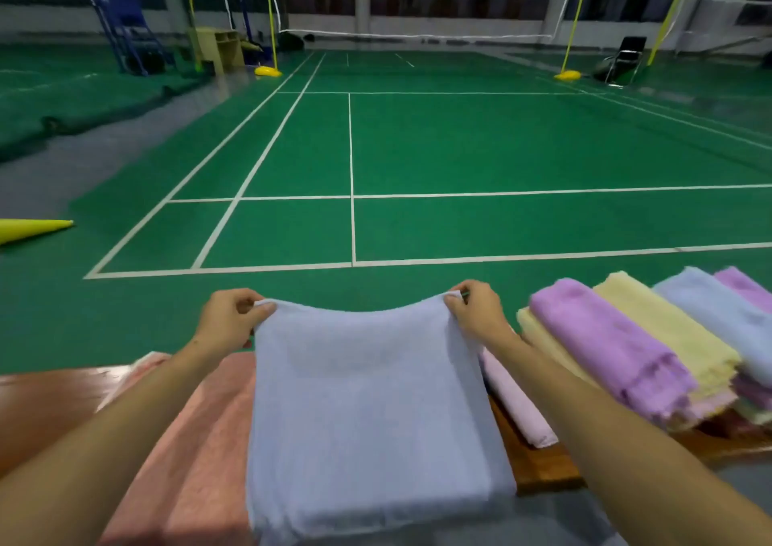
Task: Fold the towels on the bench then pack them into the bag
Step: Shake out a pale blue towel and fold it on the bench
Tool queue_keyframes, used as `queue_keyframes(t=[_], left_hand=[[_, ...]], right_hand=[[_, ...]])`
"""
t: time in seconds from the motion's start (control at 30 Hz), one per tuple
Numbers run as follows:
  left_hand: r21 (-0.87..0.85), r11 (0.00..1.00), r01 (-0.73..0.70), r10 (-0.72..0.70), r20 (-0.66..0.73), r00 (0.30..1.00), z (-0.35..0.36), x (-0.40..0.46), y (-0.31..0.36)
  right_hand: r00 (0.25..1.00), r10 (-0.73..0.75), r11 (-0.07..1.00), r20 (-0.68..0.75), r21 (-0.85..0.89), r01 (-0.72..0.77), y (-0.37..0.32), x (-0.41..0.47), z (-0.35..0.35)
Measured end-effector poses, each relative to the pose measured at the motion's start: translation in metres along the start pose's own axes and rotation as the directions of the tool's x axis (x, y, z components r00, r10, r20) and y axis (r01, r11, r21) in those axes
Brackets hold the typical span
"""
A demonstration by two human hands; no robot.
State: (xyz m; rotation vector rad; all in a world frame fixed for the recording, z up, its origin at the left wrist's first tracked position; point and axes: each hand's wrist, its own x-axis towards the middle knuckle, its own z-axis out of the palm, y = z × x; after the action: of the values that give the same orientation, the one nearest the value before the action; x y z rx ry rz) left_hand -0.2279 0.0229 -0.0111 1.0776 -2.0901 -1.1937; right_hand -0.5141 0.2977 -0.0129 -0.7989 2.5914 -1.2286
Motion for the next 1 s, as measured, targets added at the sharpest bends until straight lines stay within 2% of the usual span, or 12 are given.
queue_keyframes(t=[0.07, 0.27, 0.33, 0.43, 0.53, 0.67, 0.83, 0.93, 1.0], left_hand=[[0.055, 0.998, 0.043, -0.043, -0.009, 0.999, 0.017, 0.023, -0.023], [0.353, 0.935, 0.034, -0.038, 0.003, 0.999, 0.033, 0.044, -0.050], [0.393, 0.918, 0.054, -0.053, -0.014, 0.998, 0.030, 0.037, -0.047], [0.434, 0.901, -0.008, 0.010, -0.004, 1.000, 0.027, 0.017, -0.032], [0.414, 0.908, -0.067, 0.050, 0.050, 0.997, 0.029, -0.010, -0.014], [0.352, 0.920, -0.175, 0.119, 0.175, 0.977, 0.044, -0.055, 0.009], [0.226, 0.945, -0.237, 0.160, 0.314, 0.936, 0.076, -0.105, 0.026], [0.185, 0.946, -0.266, 0.177, 0.394, 0.902, 0.095, -0.120, 0.027], [0.156, 0.950, -0.271, 0.182, 0.430, 0.884, 0.108, -0.126, 0.027]], right_hand=[[0.999, 0.029, 0.998, 0.035, -0.051, -0.027, 0.009, 0.016, 0.022], [0.993, 0.081, 0.975, 0.088, -0.213, -0.060, 0.026, 0.034, 0.046], [0.986, 0.074, 0.952, 0.152, -0.306, -0.024, 0.022, 0.028, 0.043], [0.976, 0.010, 0.917, 0.219, -0.392, 0.079, 0.013, 0.014, 0.030], [0.979, -0.054, 0.910, 0.196, -0.394, 0.129, 0.006, -0.009, 0.008], [0.980, -0.049, 0.928, 0.192, -0.355, 0.116, 0.011, -0.059, -0.016], [0.978, 0.073, 0.909, 0.193, -0.416, 0.014, 0.038, -0.104, -0.014], [0.986, 0.109, 0.855, 0.123, -0.517, -0.030, 0.049, -0.120, -0.004], [0.990, 0.115, 0.854, 0.086, -0.518, -0.054, 0.054, -0.124, 0.002]])
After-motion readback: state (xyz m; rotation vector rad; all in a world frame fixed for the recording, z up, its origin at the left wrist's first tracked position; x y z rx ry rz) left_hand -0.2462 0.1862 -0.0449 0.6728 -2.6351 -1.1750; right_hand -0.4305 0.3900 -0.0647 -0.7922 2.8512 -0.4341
